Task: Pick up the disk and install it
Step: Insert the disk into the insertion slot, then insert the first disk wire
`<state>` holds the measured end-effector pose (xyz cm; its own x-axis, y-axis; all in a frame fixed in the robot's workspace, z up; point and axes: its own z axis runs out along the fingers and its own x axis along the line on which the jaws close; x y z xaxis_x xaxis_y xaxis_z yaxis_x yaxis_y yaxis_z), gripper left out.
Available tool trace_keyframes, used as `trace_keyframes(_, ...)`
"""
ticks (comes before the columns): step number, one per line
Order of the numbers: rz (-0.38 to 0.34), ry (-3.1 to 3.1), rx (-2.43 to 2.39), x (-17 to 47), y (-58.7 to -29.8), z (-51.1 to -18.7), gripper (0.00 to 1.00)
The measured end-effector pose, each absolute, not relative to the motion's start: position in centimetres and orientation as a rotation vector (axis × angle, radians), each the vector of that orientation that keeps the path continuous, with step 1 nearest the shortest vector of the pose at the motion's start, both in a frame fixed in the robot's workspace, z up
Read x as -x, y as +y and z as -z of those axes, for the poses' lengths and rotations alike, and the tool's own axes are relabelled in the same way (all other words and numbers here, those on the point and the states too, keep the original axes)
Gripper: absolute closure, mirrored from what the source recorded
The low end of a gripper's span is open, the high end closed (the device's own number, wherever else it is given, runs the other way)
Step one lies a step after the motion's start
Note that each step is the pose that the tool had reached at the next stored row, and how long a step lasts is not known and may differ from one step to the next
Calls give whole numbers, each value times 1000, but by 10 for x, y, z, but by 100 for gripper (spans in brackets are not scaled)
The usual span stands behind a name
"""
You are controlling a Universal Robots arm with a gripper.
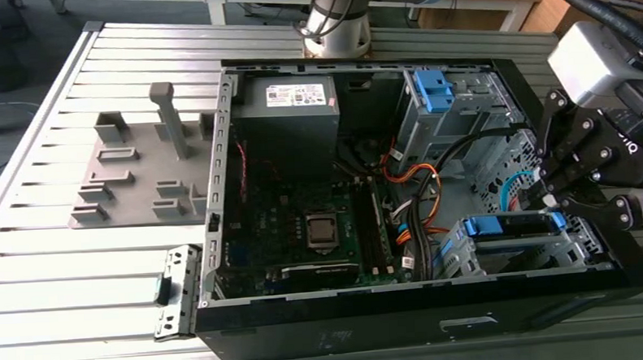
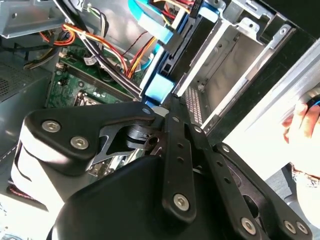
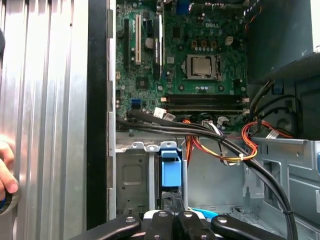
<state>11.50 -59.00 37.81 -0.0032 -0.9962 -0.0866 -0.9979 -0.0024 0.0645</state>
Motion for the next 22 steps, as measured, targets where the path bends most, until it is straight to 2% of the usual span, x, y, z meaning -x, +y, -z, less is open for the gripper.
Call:
trace_keyframes(13,-175,2211,2210,-151,-590,-365,89)
trace_keyframes(22,-175,2211,2210,-153,-590,-365,89)
